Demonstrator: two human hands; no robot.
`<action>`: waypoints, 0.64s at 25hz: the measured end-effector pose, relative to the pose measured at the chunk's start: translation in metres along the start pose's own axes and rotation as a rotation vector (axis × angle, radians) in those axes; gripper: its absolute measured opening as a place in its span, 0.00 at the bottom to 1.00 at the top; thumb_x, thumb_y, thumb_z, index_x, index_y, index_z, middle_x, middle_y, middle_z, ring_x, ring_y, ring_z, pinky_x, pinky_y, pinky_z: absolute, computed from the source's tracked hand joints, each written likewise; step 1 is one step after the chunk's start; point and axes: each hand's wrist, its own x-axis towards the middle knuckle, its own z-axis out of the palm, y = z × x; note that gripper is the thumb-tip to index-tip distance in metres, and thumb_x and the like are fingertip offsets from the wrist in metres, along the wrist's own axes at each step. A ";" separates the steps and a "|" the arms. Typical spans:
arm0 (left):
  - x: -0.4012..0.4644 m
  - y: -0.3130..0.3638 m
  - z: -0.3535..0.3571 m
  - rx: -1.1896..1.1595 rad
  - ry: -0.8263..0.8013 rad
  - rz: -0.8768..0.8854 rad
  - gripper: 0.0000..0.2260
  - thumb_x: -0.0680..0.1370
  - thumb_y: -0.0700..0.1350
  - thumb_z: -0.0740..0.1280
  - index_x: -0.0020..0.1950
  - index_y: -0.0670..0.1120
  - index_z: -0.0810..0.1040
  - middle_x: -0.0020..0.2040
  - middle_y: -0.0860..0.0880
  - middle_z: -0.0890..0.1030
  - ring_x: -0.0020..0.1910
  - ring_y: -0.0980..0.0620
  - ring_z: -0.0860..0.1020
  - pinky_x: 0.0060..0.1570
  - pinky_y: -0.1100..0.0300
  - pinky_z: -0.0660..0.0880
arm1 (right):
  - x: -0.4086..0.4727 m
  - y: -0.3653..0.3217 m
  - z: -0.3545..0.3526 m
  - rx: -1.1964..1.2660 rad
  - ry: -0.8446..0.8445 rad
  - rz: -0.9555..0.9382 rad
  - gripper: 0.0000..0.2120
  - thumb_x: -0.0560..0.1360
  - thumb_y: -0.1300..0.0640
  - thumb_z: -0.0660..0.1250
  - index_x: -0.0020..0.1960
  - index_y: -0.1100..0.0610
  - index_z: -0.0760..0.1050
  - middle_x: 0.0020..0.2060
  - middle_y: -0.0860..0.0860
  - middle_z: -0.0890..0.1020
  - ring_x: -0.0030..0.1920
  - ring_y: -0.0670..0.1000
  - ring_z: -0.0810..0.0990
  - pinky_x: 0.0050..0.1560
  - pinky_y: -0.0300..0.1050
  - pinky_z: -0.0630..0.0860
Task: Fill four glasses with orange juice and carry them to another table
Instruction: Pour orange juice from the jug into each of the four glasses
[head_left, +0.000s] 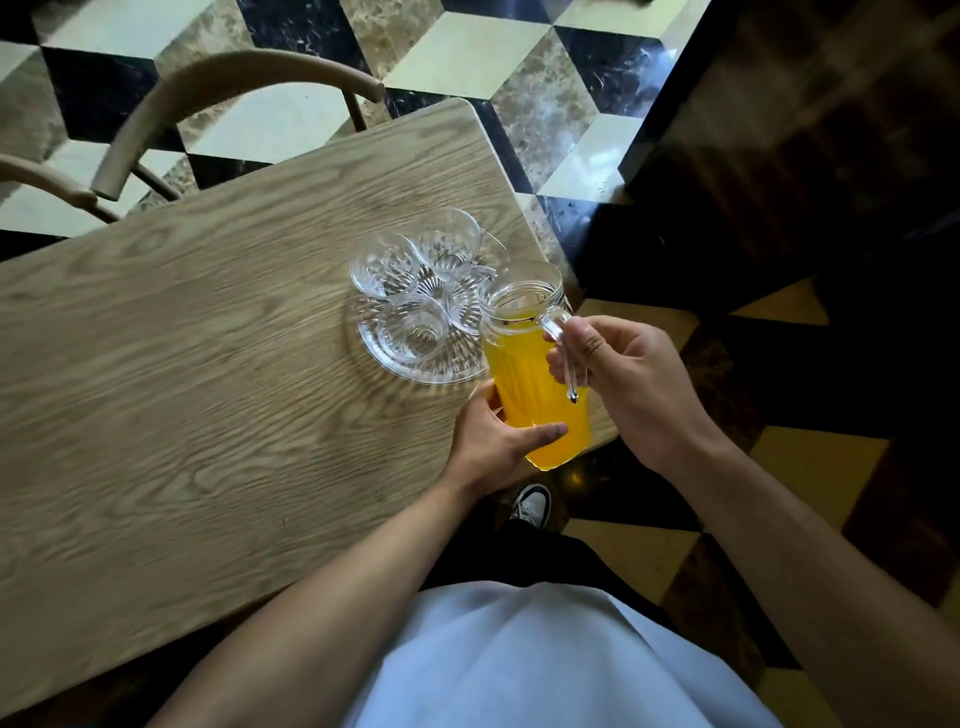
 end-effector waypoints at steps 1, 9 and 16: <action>0.000 0.002 -0.001 -0.009 -0.007 0.003 0.40 0.58 0.54 0.88 0.66 0.48 0.80 0.59 0.49 0.88 0.57 0.52 0.87 0.53 0.55 0.85 | 0.001 -0.001 0.002 -0.004 0.006 -0.012 0.17 0.83 0.57 0.63 0.50 0.72 0.80 0.39 0.59 0.83 0.41 0.55 0.80 0.47 0.53 0.78; 0.002 -0.002 -0.011 -0.017 -0.092 -0.026 0.42 0.58 0.55 0.88 0.68 0.50 0.78 0.61 0.50 0.87 0.61 0.52 0.85 0.62 0.52 0.82 | 0.009 -0.002 0.008 0.003 0.023 0.002 0.17 0.82 0.57 0.65 0.49 0.72 0.80 0.39 0.57 0.84 0.39 0.52 0.82 0.43 0.44 0.81; 0.006 -0.003 -0.012 -0.025 -0.105 -0.054 0.39 0.59 0.52 0.88 0.67 0.47 0.78 0.61 0.48 0.87 0.62 0.48 0.85 0.66 0.43 0.80 | 0.018 -0.001 0.017 -0.097 0.020 -0.001 0.17 0.81 0.54 0.66 0.47 0.69 0.81 0.38 0.57 0.85 0.37 0.50 0.82 0.40 0.44 0.81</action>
